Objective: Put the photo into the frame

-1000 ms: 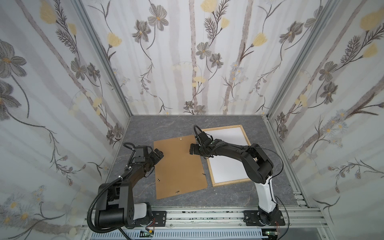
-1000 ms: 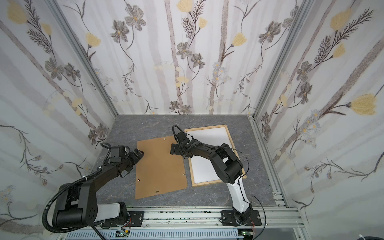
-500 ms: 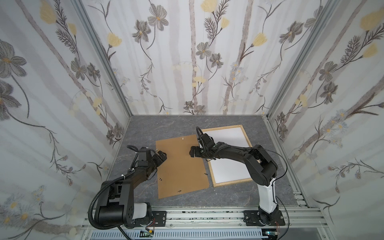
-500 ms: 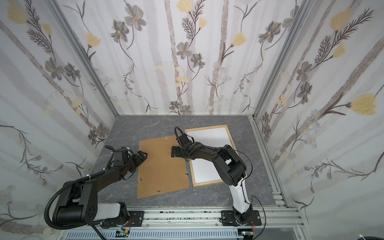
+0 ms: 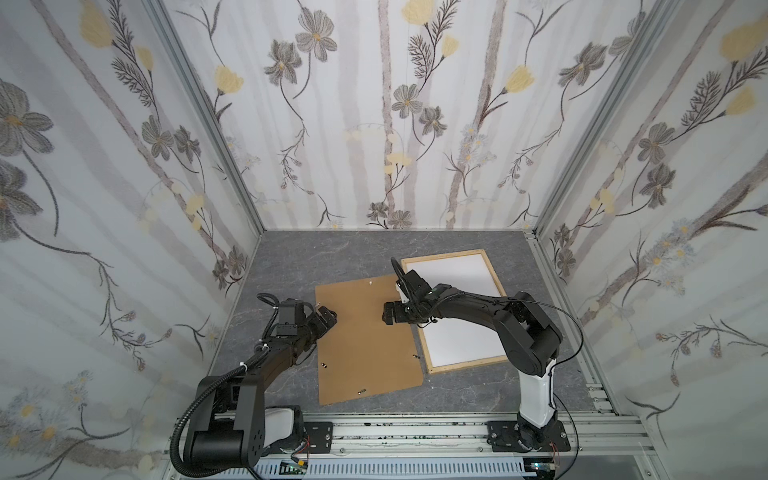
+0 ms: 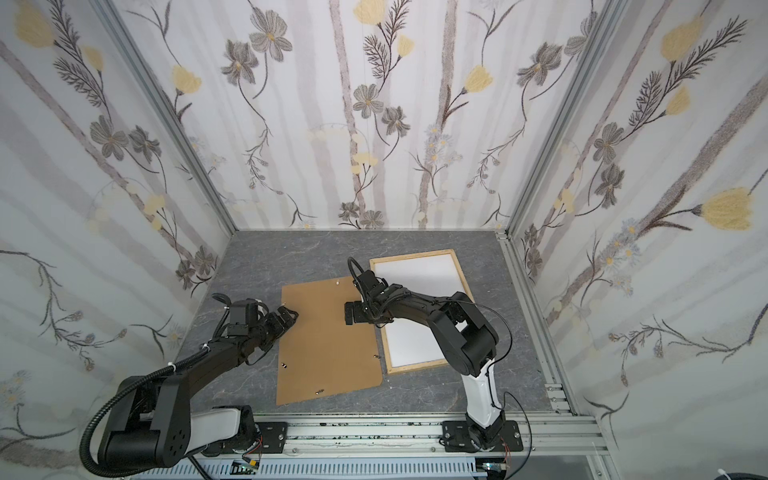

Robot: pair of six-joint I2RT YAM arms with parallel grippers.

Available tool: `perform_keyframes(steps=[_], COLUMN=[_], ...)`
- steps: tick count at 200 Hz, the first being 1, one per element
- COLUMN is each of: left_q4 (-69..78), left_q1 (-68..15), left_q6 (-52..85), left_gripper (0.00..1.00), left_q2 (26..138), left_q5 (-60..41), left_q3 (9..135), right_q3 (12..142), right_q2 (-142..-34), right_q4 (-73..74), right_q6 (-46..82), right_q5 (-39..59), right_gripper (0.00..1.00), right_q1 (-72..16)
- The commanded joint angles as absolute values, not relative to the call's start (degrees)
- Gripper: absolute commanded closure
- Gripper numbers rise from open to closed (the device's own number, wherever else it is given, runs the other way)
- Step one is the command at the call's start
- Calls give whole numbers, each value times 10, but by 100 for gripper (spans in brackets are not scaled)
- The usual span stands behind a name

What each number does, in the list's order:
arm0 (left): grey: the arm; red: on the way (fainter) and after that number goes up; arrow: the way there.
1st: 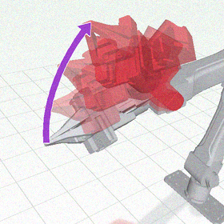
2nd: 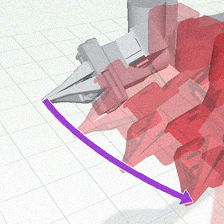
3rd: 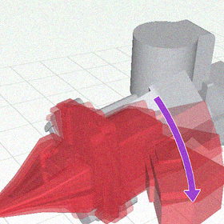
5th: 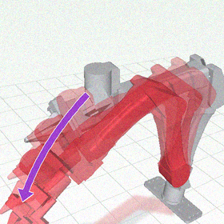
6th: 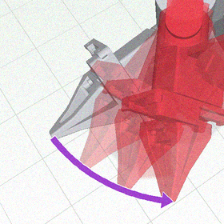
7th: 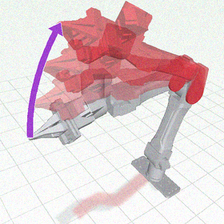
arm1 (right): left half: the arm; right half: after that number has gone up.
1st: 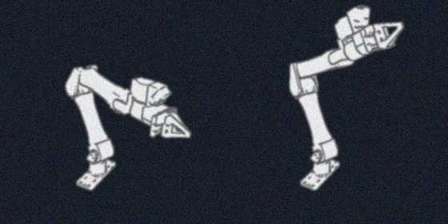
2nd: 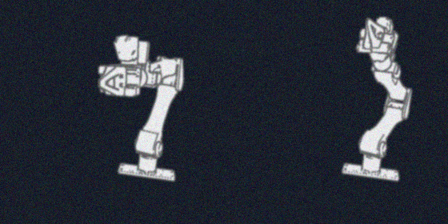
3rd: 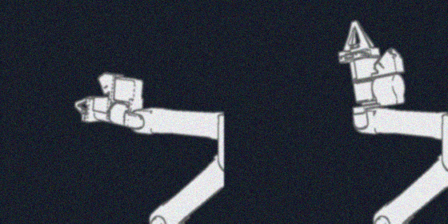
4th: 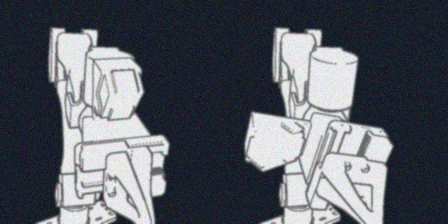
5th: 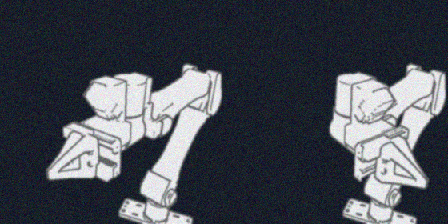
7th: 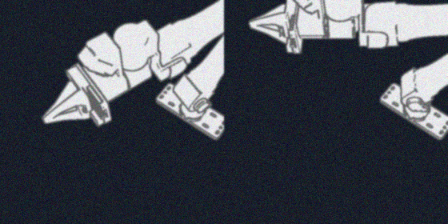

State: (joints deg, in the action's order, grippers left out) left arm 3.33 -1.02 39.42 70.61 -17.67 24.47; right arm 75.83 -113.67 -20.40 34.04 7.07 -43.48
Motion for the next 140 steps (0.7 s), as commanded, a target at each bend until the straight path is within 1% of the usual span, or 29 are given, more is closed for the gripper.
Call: perform_keyframes(steps=[1, 32, 59, 75, 110, 140], left_q4=[0, -18, -26, -27, -2, 15], left_q1=[-10, -10, -12, -21, -48, -53], left_q6=[393, 387, 386, 388, 408, 420], left_gripper=[0, 0, 0, 0, 4, 10], left_q2=[697, 686, 685, 683, 699, 697], left_q5=[-155, -140, -145, -145, -183, -220], left_q3=[252, 249, 240, 234, 217, 211], right_q3=[753, 733, 721, 714, 708, 704], right_q2=[-1132, -1119, -1121, -1124, -1138, -1149], right_q4=[-278, -263, -245, -229, -197, -171], right_q6=[347, 338, 339, 339, 347, 363], right_q5=[59, 74, 118, 149, 195, 211], right_gripper=[0, 0, 0, 3, 9, 11], right_q1=[-427, -433, -435, -435, -434, -427])
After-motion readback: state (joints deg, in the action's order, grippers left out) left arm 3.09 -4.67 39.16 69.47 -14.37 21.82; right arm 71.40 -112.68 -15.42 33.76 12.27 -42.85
